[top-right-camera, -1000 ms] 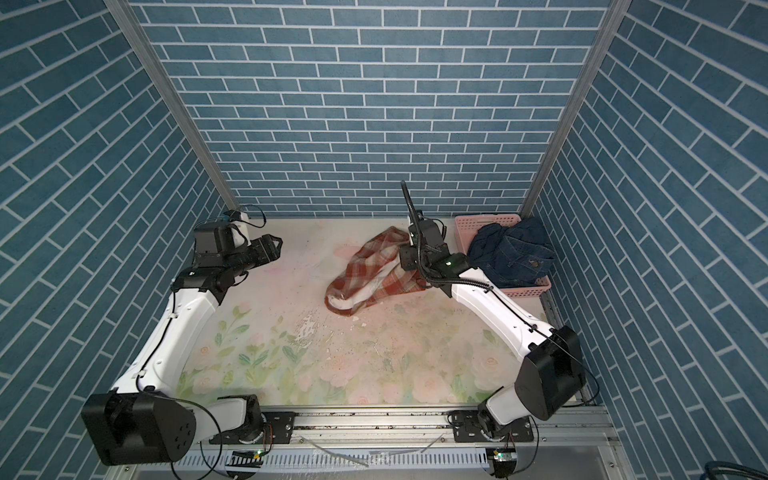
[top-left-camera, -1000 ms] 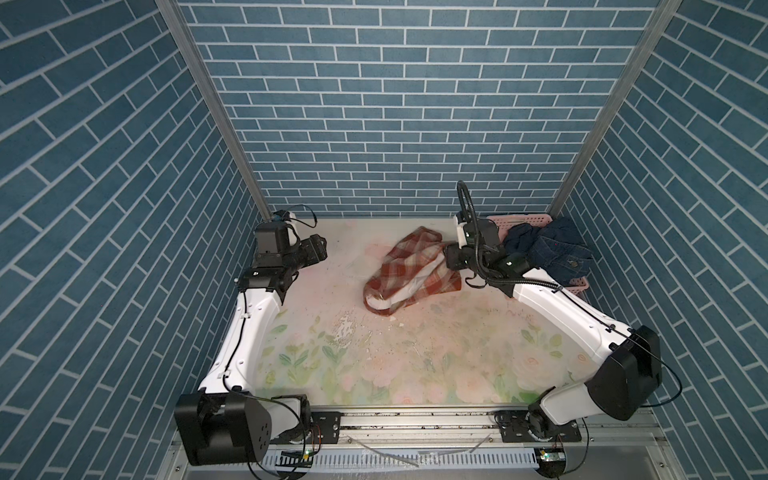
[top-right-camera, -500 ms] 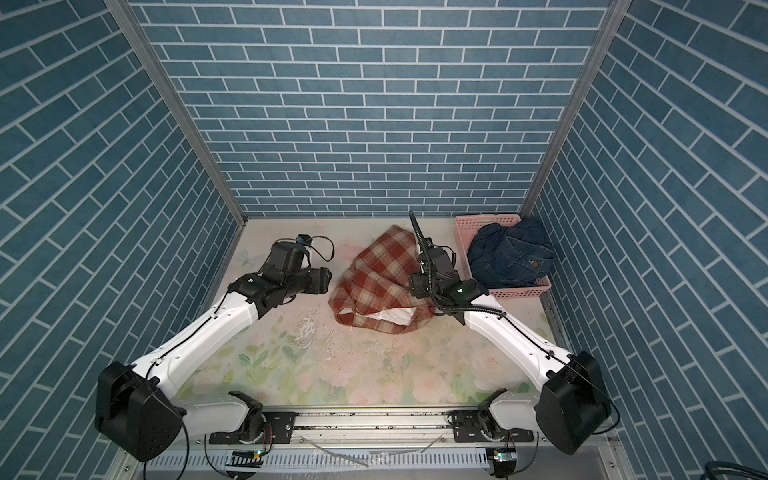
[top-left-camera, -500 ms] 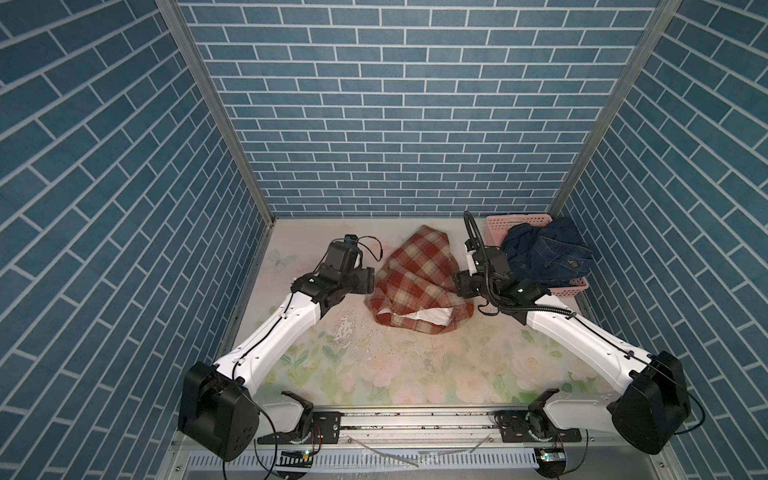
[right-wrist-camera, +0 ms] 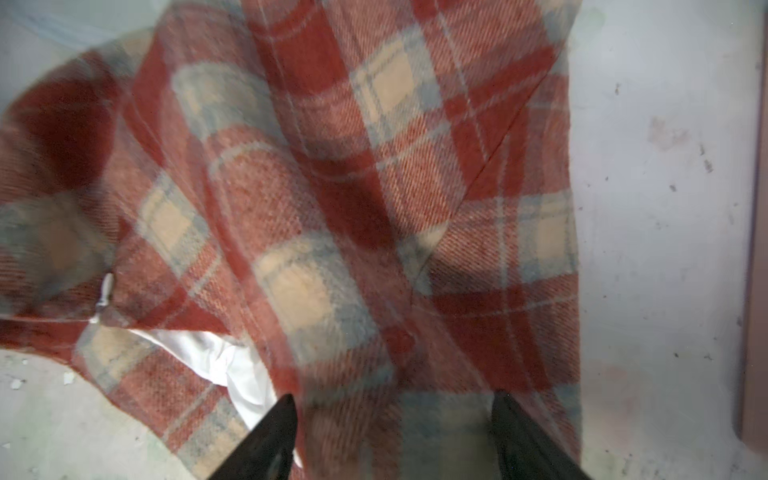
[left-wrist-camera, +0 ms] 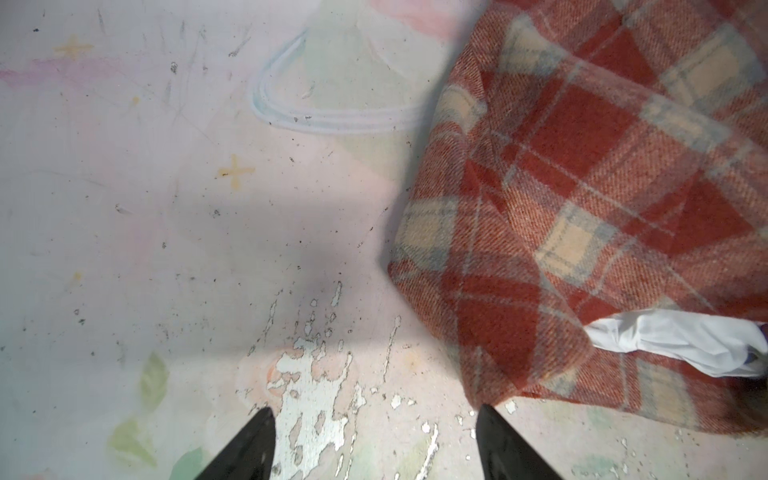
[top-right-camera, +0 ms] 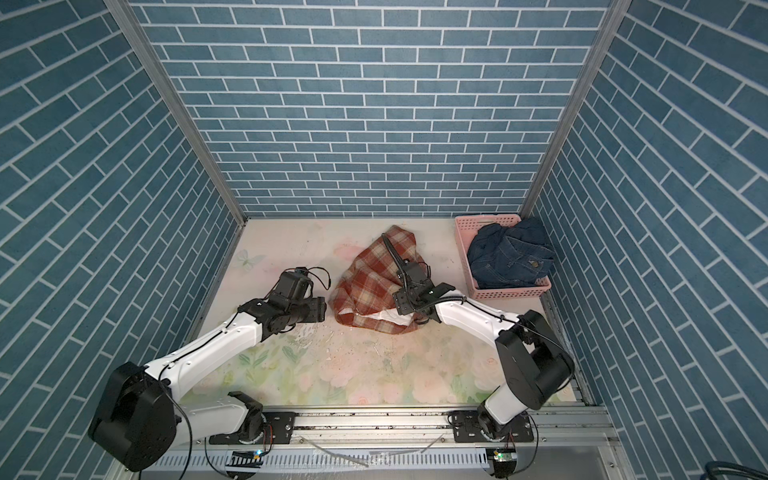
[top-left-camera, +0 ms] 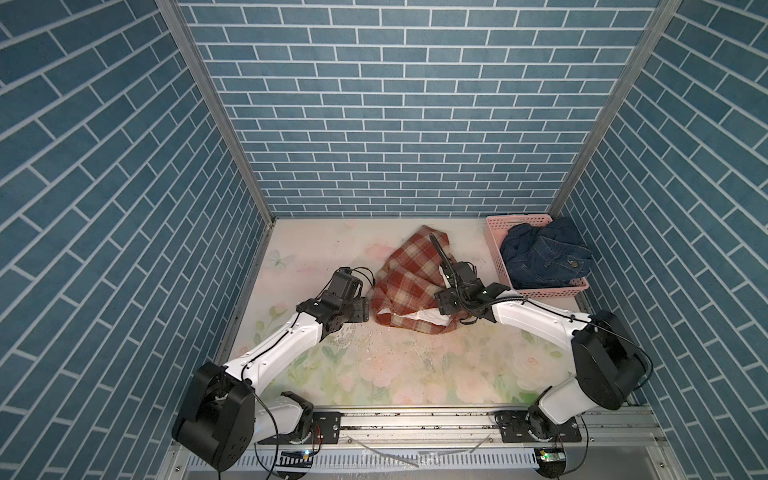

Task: Fold and stack the skirts

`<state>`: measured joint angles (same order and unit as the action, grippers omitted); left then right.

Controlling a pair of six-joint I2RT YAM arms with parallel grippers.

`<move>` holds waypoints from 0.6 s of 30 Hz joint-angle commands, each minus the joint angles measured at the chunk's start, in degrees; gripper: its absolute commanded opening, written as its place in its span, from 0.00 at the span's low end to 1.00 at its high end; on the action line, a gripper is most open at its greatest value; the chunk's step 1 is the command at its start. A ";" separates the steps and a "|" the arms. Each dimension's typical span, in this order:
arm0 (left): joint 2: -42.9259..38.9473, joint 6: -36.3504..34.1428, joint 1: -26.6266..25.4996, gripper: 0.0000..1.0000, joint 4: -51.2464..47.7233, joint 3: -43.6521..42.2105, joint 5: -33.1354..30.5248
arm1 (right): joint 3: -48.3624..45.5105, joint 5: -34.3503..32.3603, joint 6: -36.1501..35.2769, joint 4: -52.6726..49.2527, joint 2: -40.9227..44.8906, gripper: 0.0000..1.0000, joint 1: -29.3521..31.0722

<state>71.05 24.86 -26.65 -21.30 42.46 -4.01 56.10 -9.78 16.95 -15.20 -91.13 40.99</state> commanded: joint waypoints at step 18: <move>-7.08 2.66 -1.07 0.74 14.02 -8.14 8.15 | 23.96 -0.49 8.60 -1.80 2.49 0.00 0.38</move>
<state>65.89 26.87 -26.96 -12.84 35.81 0.19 75.92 -9.67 22.92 -16.51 -90.19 41.10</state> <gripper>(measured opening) 0.747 0.067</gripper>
